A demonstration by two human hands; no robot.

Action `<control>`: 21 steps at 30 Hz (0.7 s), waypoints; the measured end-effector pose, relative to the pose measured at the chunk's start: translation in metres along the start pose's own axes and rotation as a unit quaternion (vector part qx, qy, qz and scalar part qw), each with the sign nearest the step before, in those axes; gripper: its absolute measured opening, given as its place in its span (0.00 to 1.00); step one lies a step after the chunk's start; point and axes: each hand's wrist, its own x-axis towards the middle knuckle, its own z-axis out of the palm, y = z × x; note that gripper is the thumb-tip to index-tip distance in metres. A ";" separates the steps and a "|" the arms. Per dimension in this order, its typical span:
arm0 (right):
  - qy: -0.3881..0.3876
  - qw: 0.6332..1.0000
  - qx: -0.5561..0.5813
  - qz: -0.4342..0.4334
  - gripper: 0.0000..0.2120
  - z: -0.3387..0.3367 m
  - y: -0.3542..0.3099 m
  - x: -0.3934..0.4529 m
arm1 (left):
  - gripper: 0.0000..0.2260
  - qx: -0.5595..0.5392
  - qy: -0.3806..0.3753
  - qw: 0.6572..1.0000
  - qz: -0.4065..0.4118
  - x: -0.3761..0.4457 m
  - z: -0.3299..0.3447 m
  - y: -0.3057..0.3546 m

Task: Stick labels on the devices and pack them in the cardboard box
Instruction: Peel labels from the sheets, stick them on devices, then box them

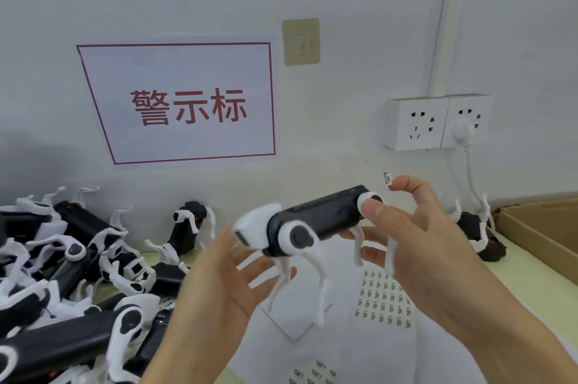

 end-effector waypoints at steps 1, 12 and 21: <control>-0.015 1.000 -0.024 0.004 0.23 -0.001 -0.001 -0.001 | 0.16 -0.017 -0.011 1.000 -0.016 -0.004 -0.004 0.006; -0.013 0.983 -0.176 0.055 0.26 0.015 -0.001 -0.009 | 0.24 0.325 -0.181 0.926 -0.068 -0.019 0.008 0.017; 0.113 0.985 -0.126 0.016 0.11 0.021 -0.022 -0.006 | 0.33 0.195 -0.095 0.974 0.061 -0.007 0.022 -0.008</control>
